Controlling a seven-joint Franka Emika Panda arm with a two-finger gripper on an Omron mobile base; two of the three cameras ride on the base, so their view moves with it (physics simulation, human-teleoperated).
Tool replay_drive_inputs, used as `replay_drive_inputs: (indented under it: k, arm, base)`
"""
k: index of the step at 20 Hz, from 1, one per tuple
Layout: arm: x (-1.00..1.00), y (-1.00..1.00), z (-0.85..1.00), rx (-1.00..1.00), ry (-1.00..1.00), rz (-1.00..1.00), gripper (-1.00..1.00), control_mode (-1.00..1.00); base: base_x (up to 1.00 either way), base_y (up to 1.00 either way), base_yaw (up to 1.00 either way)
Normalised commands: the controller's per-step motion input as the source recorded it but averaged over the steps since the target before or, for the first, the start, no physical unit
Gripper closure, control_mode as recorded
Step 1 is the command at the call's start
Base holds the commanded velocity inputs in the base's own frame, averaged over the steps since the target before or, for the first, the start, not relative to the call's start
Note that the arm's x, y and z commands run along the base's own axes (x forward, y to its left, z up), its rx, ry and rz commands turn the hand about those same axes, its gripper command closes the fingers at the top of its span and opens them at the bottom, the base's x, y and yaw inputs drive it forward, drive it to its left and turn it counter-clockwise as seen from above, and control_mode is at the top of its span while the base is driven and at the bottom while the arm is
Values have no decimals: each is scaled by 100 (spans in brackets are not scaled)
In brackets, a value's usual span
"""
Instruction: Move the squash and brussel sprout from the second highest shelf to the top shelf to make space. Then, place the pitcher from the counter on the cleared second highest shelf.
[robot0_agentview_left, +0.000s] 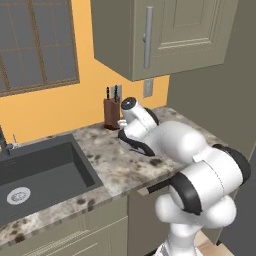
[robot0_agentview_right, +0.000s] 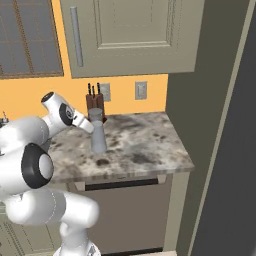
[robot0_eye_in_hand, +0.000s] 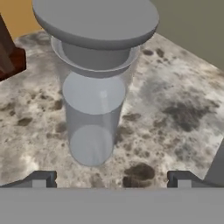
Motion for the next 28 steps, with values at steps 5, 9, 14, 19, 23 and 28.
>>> replay_drive_inputs:
  k: [5,9,14,19,23,28]
  arm:
    - [27,-10,-12,0,0,0,-100,-100]
    - [23,-13,-20,0,0,0,-100,-100]
    - [25,-8,-21,0,0,0,-100,-100]
    - [25,-1,-19,0,0,0,-100,-100]
    - [19,0,-24,0,0,0,-100,-100]
    - [1,0,-47,0,0,0,-100,-100]
  base:
    - [0,0,0]
    - [0,0,0]
    - [0,0,0]
    - [0,0,0]
    - [0,0,0]
    - [0,0,0]
